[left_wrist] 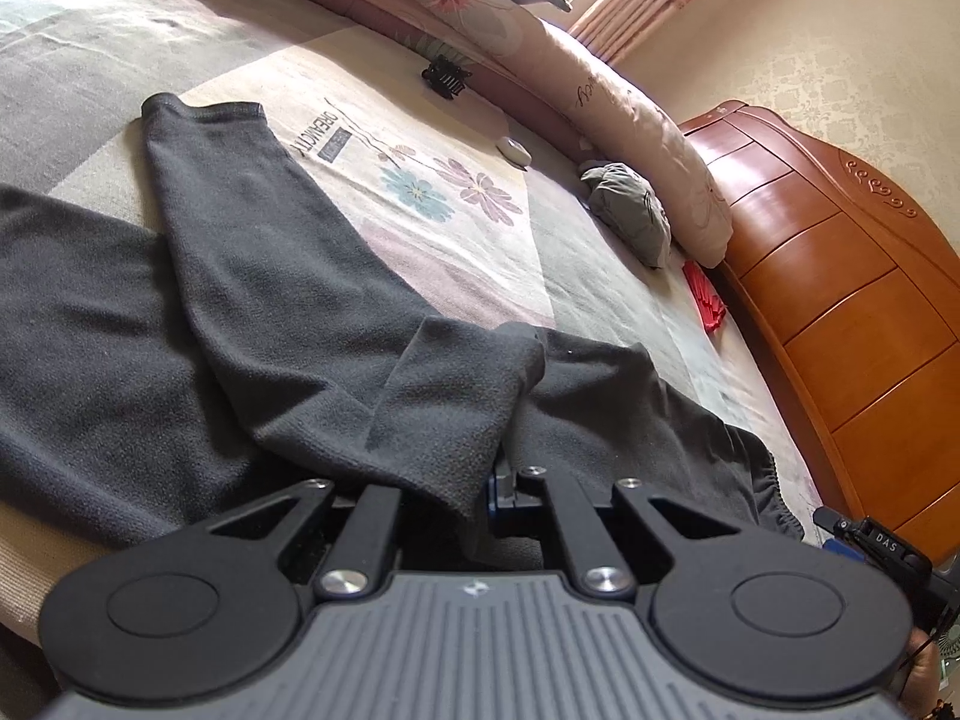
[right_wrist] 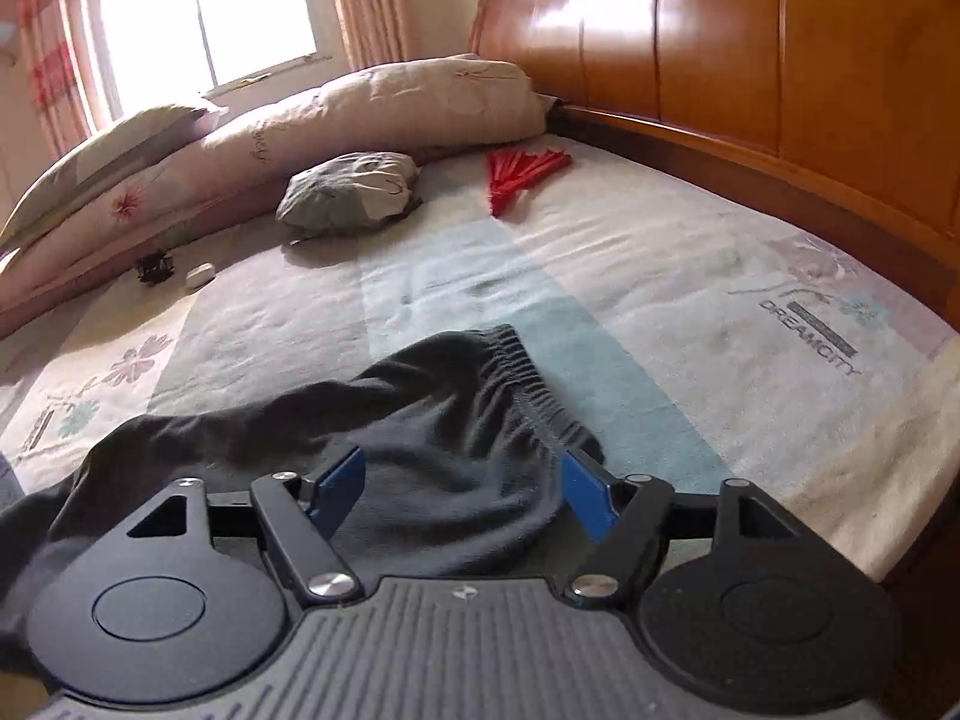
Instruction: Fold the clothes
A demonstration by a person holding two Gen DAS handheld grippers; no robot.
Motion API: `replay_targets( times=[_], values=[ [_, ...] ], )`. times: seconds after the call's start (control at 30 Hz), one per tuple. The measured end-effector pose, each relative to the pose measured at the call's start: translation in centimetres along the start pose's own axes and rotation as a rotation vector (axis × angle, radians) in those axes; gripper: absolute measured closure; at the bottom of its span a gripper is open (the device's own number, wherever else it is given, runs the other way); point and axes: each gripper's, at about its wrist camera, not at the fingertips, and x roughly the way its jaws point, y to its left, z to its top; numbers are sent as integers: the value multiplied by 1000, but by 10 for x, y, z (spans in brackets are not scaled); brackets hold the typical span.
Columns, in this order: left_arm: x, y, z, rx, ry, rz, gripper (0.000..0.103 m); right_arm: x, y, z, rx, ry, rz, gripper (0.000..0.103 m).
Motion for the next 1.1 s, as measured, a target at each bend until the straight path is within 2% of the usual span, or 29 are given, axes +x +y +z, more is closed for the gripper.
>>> replay_targets(
  times=[0.17, 0.37, 0.43, 0.8, 0.9, 1.1],
  values=[
    [-9, -2, 1, 60, 12, 24, 97, 20, 62, -14, -161, 87, 109, 14],
    [-33, -6, 10, 112, -15, 42, 97, 43, 109, -53, -351, 212, 117, 7],
    [-40, -13, 16, 142, -32, 43, 97, 42, 106, -58, -340, 195, 113, 1],
    [-45, -83, 40, 352, -102, -35, 96, 41, 94, -59, -315, 208, 146, 0],
    [-51, -79, 39, 359, -93, 8, 94, 41, 93, -59, -314, 204, 153, 0],
    [-70, -45, 41, 285, -102, 149, 94, 43, 92, -58, -314, 206, 161, 0]
  ],
)
